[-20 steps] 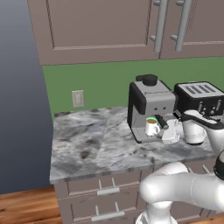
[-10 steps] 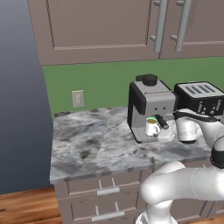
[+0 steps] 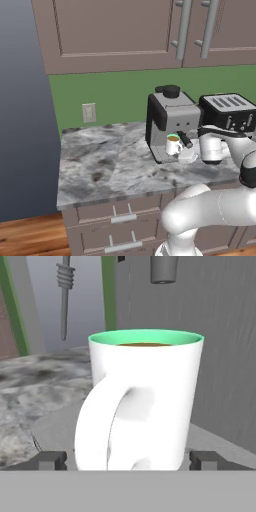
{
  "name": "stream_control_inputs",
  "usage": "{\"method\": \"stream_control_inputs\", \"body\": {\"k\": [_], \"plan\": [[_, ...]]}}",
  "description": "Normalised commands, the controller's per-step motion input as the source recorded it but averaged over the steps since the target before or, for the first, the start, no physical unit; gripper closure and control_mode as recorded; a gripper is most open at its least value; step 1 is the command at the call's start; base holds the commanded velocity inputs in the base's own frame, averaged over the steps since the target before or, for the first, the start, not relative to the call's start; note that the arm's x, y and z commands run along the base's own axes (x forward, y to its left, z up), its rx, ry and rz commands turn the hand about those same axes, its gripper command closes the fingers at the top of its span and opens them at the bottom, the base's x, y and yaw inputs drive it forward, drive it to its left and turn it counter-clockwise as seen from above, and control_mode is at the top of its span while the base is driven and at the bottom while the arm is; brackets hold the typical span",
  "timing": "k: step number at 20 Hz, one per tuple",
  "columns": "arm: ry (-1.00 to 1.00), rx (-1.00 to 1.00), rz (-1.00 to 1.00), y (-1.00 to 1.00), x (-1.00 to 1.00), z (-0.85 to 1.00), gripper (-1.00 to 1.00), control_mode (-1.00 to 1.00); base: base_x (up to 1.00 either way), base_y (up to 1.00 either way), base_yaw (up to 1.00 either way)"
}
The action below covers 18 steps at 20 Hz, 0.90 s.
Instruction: Pick up the brewed coffee from the coffee machine and place it next to the breakfast plate on the dining counter.
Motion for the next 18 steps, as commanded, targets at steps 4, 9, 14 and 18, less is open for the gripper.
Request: {"method": "stream_control_inputs", "body": {"k": [4,9,14,18], "plan": [[0.00,0.00,-0.05,0.02,0.00,0.06,1.00,-1.00,0.00,0.00,0.00],[0.00,0.00,-0.04,-0.02,0.00,0.04,1.00,-1.00,0.00,0.00,0.00],[0.02,0.00,0.00,-0.22,-0.12,0.00,1.00,-1.00,0.00,0.00,0.00],[0.01,0.00,0.00,-0.40,-0.49,0.00,1.00,-1.00,0.00,0.00,0.00]]}}
